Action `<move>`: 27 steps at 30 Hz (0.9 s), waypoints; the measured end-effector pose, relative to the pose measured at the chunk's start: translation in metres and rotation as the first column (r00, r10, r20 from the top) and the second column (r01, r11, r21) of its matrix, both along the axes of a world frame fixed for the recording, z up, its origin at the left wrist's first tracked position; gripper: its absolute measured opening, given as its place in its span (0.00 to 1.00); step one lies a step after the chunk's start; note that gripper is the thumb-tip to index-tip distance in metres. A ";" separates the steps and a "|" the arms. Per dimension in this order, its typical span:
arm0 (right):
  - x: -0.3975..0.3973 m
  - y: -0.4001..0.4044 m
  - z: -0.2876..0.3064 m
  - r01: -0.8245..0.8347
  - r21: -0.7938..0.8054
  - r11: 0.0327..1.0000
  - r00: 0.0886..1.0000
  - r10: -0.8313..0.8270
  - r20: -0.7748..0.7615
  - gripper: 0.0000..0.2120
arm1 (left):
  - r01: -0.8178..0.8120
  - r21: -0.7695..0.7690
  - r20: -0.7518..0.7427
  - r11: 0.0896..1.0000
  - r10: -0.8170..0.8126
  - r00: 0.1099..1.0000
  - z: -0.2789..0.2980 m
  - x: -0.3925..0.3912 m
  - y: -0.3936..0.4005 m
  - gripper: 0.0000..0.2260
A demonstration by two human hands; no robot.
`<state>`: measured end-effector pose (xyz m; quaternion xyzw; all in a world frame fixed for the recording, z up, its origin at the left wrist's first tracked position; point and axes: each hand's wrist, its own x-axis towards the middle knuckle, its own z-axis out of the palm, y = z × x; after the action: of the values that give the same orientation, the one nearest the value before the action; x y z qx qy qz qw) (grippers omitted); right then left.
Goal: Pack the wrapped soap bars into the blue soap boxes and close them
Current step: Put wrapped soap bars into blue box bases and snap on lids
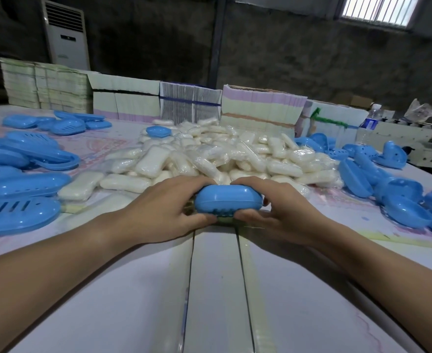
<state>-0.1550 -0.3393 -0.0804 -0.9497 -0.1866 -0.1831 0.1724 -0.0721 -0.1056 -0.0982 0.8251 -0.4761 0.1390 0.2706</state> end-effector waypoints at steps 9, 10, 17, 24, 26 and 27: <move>0.002 0.003 0.000 0.105 -0.007 0.994 0.994 -0.105 0.017 0.21 | -0.025 -0.075 -0.037 0.997 0.022 0.999 -0.003 0.005 -0.003 0.19; 0.001 0.003 0.000 0.099 0.012 0.995 0.995 -0.099 0.020 0.22 | -0.021 -0.075 -0.030 0.997 0.019 0.999 -0.003 0.006 -0.002 0.19; -0.005 0.001 0.002 -0.024 0.313 0.949 0.965 0.103 -0.240 0.19 | 0.035 -0.063 0.242 0.997 -0.019 0.970 -0.001 -0.004 -0.001 0.18; -0.008 0.005 0.005 -0.017 0.252 0.968 0.967 0.080 -0.243 0.26 | 0.037 -0.050 0.287 0.998 -0.021 0.958 -0.002 -0.009 -0.007 0.22; -0.012 0.006 0.009 -0.015 0.348 0.937 0.958 0.113 -0.264 0.24 | 0.058 -0.091 0.254 0.994 -0.033 0.967 -0.001 -0.010 -0.008 0.22; -0.015 0.006 0.010 -0.018 0.390 0.921 0.950 0.137 -0.281 0.24 | 0.061 -0.112 0.245 0.992 -0.032 0.969 -0.002 -0.011 -0.008 0.22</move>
<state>-0.1696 -0.3337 -0.0705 -0.9061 -0.1565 -0.0614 0.3881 -0.0827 -0.1140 -0.0998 0.7730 -0.5157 0.2607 0.2620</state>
